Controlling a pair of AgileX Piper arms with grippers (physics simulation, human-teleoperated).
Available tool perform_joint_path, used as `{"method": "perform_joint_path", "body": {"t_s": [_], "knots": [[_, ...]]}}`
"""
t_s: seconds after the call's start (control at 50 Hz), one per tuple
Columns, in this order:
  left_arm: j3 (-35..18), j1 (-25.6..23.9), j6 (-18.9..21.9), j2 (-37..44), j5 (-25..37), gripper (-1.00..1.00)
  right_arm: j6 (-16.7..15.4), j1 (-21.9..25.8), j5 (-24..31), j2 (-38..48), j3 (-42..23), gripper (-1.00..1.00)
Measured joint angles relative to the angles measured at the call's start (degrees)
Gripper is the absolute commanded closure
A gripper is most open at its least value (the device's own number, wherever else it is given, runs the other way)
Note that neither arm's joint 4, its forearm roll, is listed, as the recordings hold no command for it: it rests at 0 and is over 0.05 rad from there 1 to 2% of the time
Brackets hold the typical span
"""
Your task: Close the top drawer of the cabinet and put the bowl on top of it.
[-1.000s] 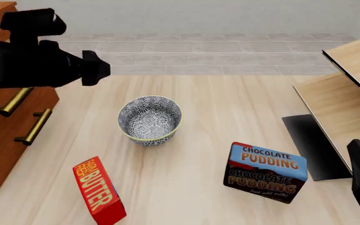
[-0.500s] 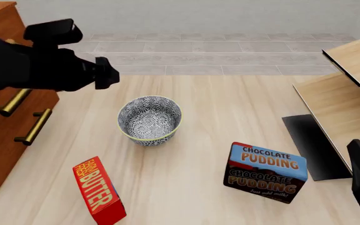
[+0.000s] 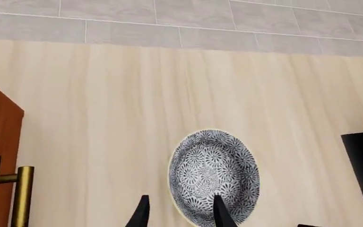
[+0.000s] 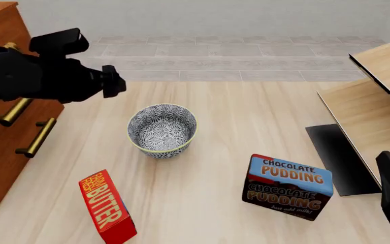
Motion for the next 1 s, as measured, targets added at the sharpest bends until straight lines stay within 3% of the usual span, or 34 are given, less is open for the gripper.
{"method": "perform_joint_path", "body": {"t_s": [1.0], "knots": [[1.5,0.9,-3.0,10.0,-7.8,-1.00,0.0,0.0,0.0,0.0,0.0,-1.00]]}}
